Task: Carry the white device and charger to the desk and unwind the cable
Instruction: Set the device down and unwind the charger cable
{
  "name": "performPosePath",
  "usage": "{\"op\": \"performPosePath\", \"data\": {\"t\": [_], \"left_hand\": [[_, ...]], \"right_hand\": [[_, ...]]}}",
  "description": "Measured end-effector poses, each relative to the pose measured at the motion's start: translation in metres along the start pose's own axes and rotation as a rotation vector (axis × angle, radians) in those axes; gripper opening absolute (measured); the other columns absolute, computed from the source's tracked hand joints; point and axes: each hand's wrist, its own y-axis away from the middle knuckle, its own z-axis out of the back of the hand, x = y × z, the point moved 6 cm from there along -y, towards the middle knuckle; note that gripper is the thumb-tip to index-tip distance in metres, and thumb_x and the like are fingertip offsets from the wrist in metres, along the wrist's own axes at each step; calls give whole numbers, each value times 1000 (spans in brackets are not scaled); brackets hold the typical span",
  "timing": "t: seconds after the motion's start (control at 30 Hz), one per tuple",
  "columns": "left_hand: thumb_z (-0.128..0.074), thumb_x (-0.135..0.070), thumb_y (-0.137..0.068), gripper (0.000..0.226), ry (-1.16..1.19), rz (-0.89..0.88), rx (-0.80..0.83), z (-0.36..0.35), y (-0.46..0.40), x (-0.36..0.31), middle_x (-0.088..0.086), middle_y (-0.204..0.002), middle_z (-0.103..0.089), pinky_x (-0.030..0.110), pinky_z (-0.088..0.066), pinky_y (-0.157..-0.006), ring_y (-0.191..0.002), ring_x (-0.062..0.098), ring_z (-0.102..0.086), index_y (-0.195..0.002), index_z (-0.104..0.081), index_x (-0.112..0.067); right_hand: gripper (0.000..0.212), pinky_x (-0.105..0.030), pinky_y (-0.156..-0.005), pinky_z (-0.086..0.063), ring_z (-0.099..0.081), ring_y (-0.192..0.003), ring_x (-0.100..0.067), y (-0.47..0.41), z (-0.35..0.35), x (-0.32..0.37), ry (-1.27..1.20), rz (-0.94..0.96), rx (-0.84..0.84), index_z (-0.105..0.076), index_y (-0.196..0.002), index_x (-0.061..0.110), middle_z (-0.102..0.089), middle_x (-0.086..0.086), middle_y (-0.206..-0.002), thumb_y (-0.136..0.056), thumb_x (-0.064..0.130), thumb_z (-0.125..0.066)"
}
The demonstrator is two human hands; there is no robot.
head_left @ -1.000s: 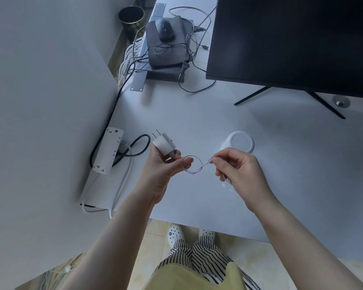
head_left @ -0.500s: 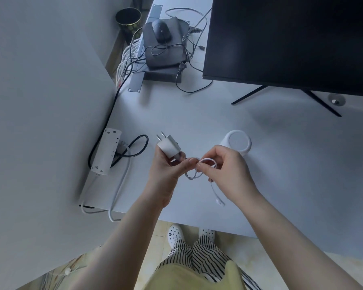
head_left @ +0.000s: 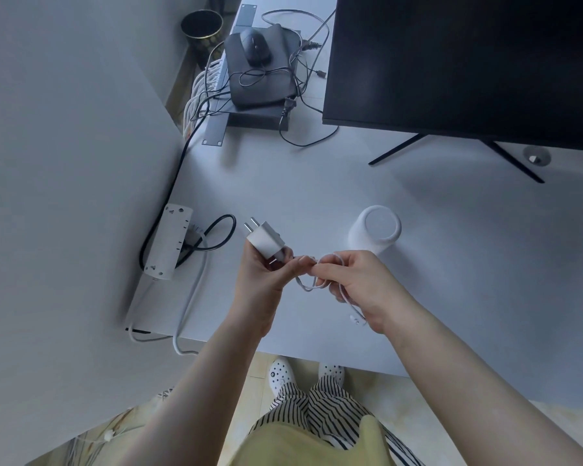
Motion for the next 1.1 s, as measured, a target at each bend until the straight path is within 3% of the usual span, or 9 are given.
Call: {"op": "performPosePath", "data": {"t": [0.13,0.27,0.37,0.5,0.7,0.8,0.93,1.03,1.1], "left_hand": [[-72,6,-70,42,38,32,50,0,-1,-2,-3,-65,-51,26,-52,-67,-62,15,-61,-92,-41,-12],[-69,9,-74,40,102,78,99,1,0,-3,3,-68,-49,24,-53,-65,-64,16,-67,-96,-42,-11],[-67,5,-73,37,133,103,119,0,1,-2,8,-72,-49,26,-53,-66,-65,18,-68,-96,-43,-11],[-68,5,-73,41,165,125,123,-2,1,1,10,-73,-48,25,-54,-66,-67,18,-68,-103,-43,-8],[-66,3,-73,29,285,140,88,1,-2,-4,3,-71,-52,20,-54,-67,-70,12,-68,-91,-46,-8],[-64,5,-75,22,332,124,89,0,-3,-8,5,-72,-49,19,-53,-69,-65,12,-66,-80,-46,-8],[-68,3,-74,25,342,138,55,2,-3,-5,9,-75,-47,18,-53,-70,-66,10,-65,-80,-47,-9],[-72,0,-69,25,379,151,-21,11,-4,-3,10,-78,-48,15,-53,-69,-67,7,-65,-75,-49,-8],[-69,0,-67,20,402,163,-63,15,-4,-3,7,-74,-54,15,-54,-67,-67,8,-67,-72,-52,-8]], "right_hand": [[10,-18,-57,-46,-54,-55,-9,2,-6,-6,-290,-110,186,-67,-75,11,-64,-1,-65,-84,13,-64],[26,-21,-60,-56,-67,-63,-14,7,-9,-8,-507,-193,322,-68,-84,4,-71,-10,-77,-92,1,-43],[29,-18,-56,-56,-69,-60,-14,8,-11,-10,-484,-175,313,-71,-75,6,-72,-12,-72,-90,-7,-49],[16,-16,-50,-53,-66,-54,-11,6,-11,-7,-352,-107,289,-69,-81,6,-69,-7,-68,-87,-3,-58],[9,-26,-52,-53,-61,-55,-15,8,-14,-6,-168,-22,209,-67,-78,8,-63,0,-71,-86,4,-64],[9,-30,-54,-55,-63,-55,-21,5,-10,-19,-274,-88,27,-57,-85,4,-64,-14,-83,-92,4,-51],[10,-26,-56,-54,-62,-56,-16,5,-14,-28,-363,-36,-81,-53,-84,5,-70,-16,-89,-91,0,-48],[21,-18,-54,-49,-55,-52,-7,5,-12,-28,-497,50,-41,-53,-76,14,-73,-8,-85,-90,-3,-53],[20,-17,-56,-49,-54,-55,-7,6,-15,-28,-653,26,111,-57,-78,16,-72,-3,-84,-85,-3,-58]]}}
